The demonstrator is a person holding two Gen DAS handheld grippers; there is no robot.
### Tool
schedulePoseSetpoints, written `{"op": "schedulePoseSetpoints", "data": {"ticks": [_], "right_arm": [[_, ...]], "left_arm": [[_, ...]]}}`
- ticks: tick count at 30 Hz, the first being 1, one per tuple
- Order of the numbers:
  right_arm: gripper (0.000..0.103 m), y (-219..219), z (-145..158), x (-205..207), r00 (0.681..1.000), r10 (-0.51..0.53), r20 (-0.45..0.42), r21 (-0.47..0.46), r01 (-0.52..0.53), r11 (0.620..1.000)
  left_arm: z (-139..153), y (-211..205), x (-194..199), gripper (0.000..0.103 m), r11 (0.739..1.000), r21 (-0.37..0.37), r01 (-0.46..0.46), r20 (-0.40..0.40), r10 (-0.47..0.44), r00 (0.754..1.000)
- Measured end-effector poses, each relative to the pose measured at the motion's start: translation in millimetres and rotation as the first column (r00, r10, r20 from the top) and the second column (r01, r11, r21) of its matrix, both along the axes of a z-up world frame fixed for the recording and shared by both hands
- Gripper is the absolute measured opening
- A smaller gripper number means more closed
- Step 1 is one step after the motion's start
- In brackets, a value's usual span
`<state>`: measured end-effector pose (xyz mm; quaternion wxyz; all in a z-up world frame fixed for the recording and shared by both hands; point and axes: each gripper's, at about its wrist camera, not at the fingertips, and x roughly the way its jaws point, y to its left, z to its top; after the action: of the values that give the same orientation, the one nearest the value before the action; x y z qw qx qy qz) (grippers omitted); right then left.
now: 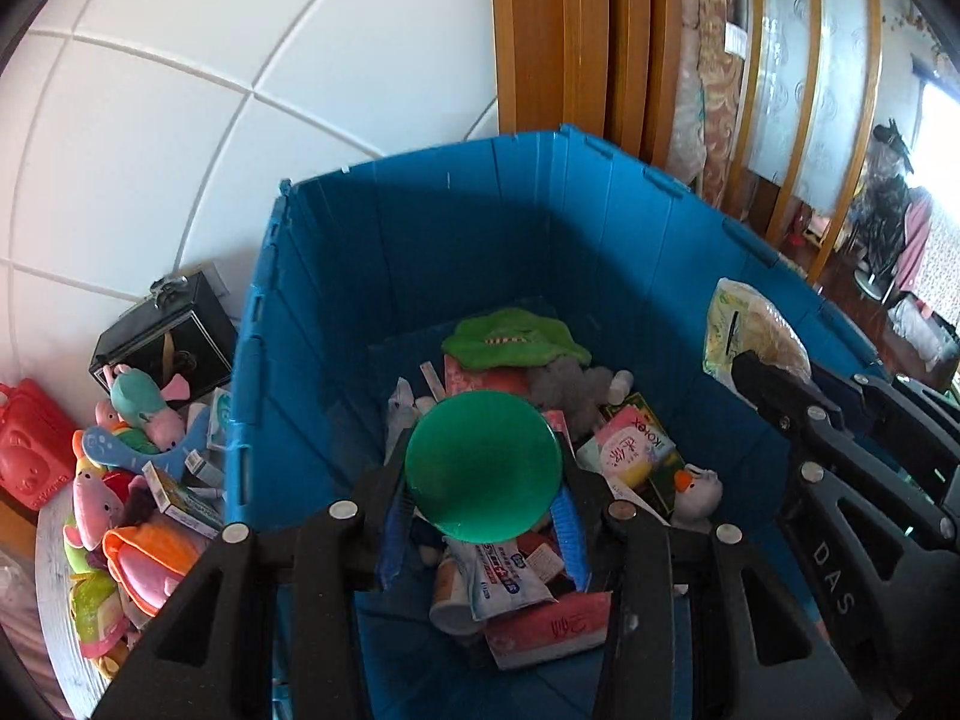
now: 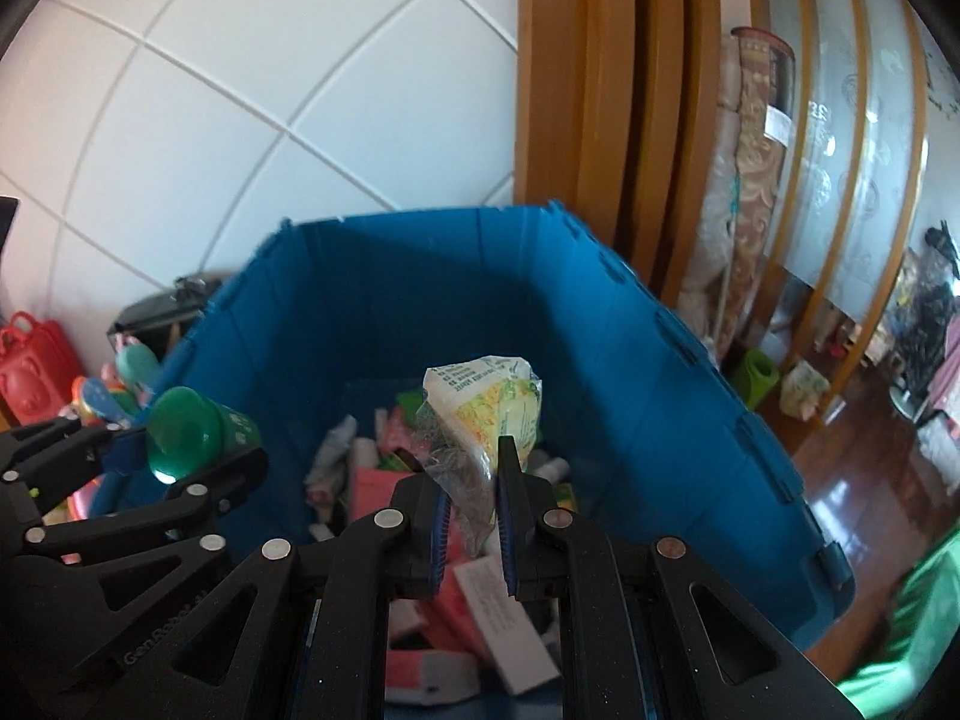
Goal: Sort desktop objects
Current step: 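Open both tools to drop the jar and snack bag into the crate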
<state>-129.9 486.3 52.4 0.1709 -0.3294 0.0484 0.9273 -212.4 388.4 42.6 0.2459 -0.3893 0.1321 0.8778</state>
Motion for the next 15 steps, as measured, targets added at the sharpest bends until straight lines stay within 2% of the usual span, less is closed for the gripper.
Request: {"op": "schedulePoseSetpoints", "data": {"ticks": [5, 10, 13, 15], "right_arm": [[0.015, 20, -15, -7, 0.999, -0.009, 0.045, -0.018, 0.01, 1.0], [0.021, 28, -17, -7, 0.998, -0.035, 0.054, -0.012, 0.036, 0.999], [0.037, 32, -15, -6, 0.998, -0.043, 0.049, -0.012, 0.043, 0.999], [0.058, 31, -13, -4, 0.998, -0.053, 0.046, 0.002, 0.053, 0.999]], "left_arm": [[-6, 7, -3, 0.04, 1.0, -0.013, -0.002, 0.013, 0.003, 1.0], [-7, 5, -3, 0.054, 1.0, 0.007, -0.004, 0.004, 0.004, 1.0], [-5, 5, -1, 0.059, 1.0, 0.013, 0.0, -0.002, 0.0, 1.0], [-4, 4, -1, 0.061, 1.0, 0.018, -0.001, -0.003, 0.001, 1.0]]}}
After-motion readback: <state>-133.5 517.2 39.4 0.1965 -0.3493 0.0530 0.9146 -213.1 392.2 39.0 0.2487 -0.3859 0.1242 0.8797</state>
